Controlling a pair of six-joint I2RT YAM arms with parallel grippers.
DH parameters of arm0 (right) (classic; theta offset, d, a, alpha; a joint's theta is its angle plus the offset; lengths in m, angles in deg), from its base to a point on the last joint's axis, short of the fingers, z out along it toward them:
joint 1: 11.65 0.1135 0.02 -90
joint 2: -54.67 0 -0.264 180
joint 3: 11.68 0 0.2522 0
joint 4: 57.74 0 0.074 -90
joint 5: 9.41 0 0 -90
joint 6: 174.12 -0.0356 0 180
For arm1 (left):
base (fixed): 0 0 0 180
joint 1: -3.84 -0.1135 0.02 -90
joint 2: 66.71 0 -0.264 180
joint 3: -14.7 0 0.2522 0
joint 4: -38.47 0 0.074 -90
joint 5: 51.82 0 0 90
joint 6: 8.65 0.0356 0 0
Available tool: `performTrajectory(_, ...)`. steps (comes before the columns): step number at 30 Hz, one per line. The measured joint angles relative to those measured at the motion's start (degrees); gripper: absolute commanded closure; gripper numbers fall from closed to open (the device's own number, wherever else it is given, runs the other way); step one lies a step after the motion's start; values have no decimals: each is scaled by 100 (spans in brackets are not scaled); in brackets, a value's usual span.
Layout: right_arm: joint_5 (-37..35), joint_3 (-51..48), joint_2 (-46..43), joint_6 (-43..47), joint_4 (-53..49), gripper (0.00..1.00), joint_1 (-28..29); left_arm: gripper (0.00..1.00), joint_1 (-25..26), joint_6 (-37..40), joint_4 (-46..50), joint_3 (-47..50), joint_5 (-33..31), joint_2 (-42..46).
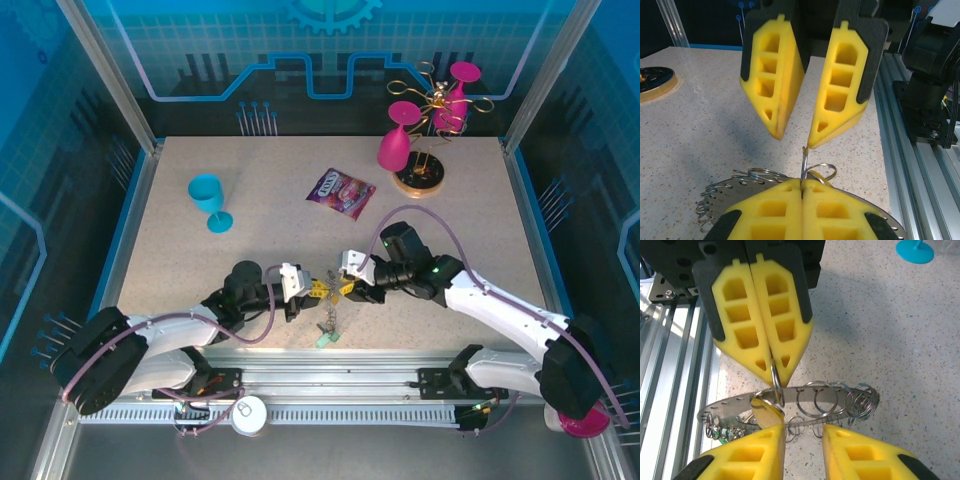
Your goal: Put the keys on the keyring
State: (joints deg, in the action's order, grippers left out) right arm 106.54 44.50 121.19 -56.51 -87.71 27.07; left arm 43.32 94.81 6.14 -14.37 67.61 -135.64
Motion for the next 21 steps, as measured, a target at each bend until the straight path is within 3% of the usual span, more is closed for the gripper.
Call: performTrajectory(21, 372, -188, 57, -192, 767, 81, 179, 100, 0, -326, -699, 166, 17, -142)
